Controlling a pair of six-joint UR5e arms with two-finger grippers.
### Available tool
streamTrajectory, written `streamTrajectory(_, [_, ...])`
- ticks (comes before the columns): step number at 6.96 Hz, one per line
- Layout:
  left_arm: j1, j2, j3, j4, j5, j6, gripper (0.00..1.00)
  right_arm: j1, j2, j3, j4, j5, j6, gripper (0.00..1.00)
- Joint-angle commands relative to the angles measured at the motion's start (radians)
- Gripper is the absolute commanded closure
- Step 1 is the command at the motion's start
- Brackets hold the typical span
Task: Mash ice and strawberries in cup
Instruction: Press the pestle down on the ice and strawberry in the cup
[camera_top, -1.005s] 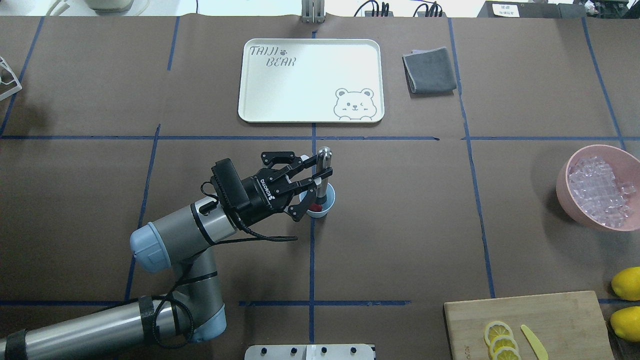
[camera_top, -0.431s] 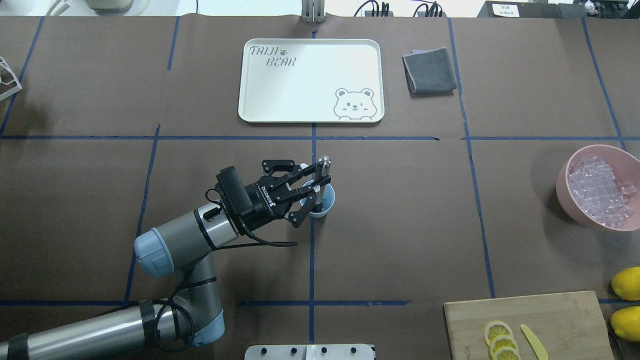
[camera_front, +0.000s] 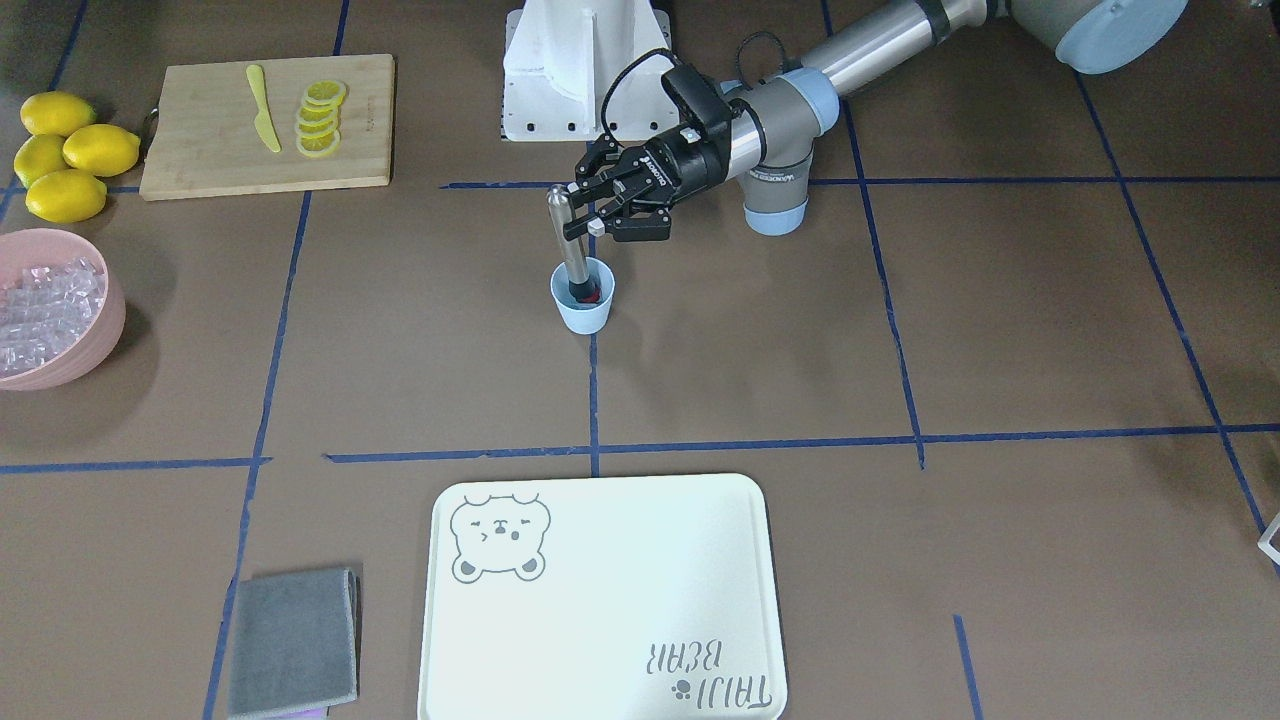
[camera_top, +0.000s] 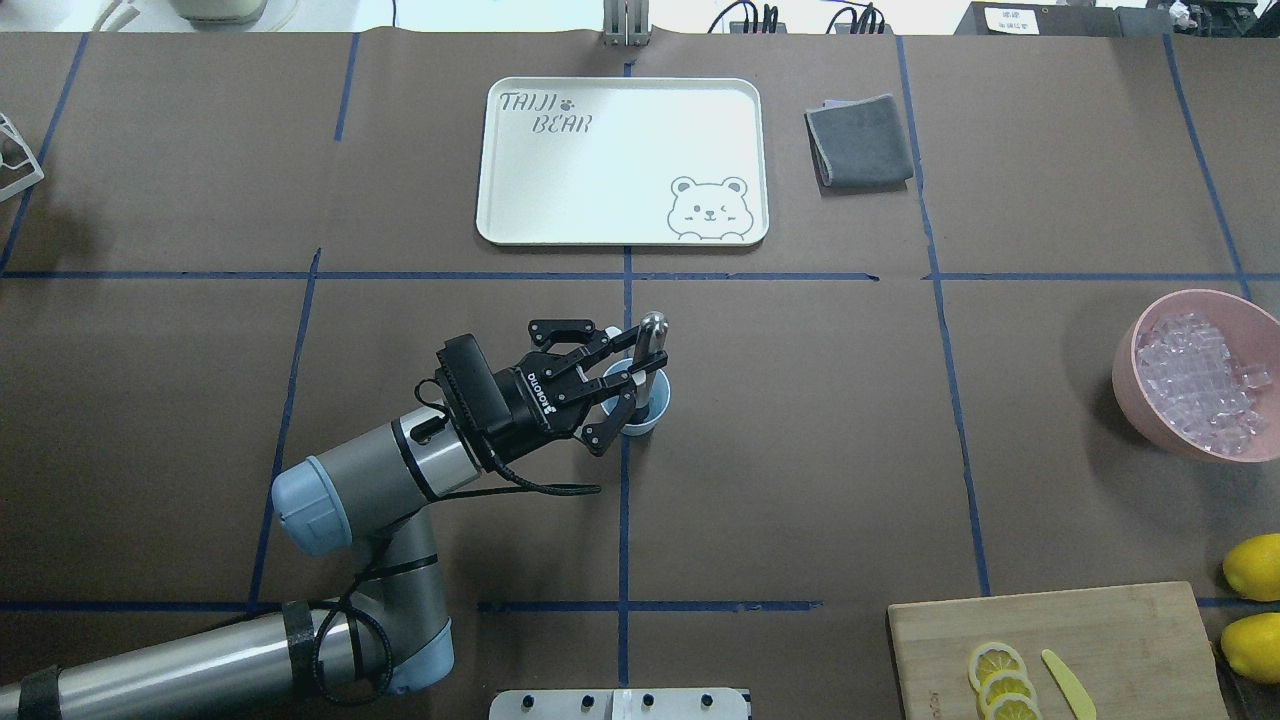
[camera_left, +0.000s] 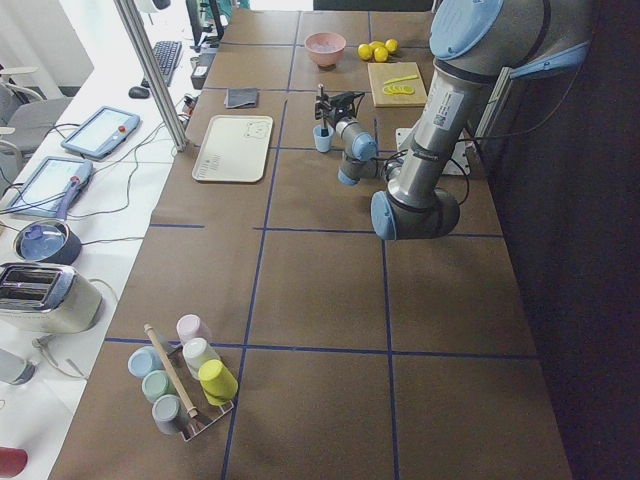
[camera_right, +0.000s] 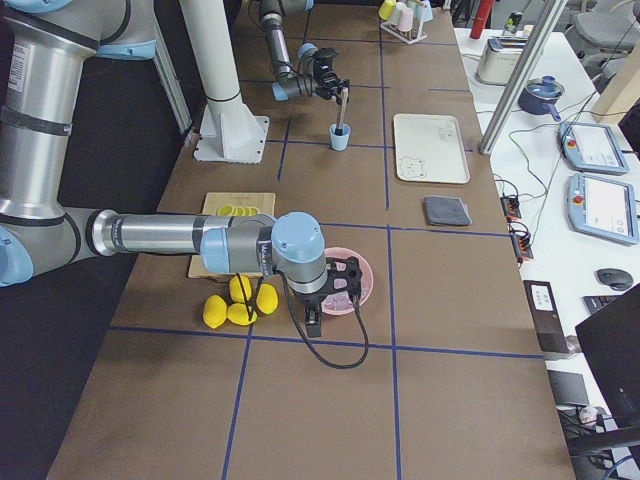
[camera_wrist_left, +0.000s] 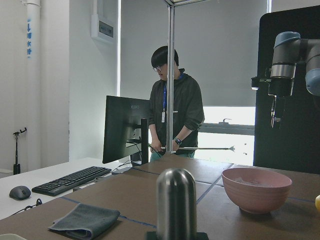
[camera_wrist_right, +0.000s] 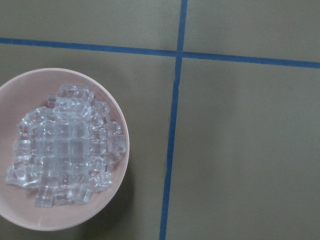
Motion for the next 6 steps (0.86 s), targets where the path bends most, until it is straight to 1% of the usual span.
streamTrajectory(1, [-0.032, 0.001, -0.089, 0.089, -0.008, -0.011, 1.00, 0.000, -0.002, -0.001, 0.000, 0.000, -0.001, 0.00])
streamTrajectory(2, [-0.036, 0.004, -0.152, 0.174, -0.008, -0.014, 1.00, 0.000, -0.002, -0.003, 0.000, 0.000, -0.001, 0.00])
streamTrajectory(3, [-0.040, 0.014, -0.243, 0.306, -0.008, -0.014, 1.00, 0.000, -0.002, -0.003, -0.002, 0.000, 0.000, 0.00])
streamTrajectory(4, [-0.039, 0.025, -0.360, 0.509, -0.006, -0.017, 1.00, 0.000, -0.002, -0.003, -0.002, 0.000, -0.001, 0.00])
streamTrajectory(6, [-0.040, 0.040, -0.547, 0.919, -0.002, -0.017, 1.00, 0.000, -0.002, -0.003, -0.002, 0.000, 0.000, 0.00])
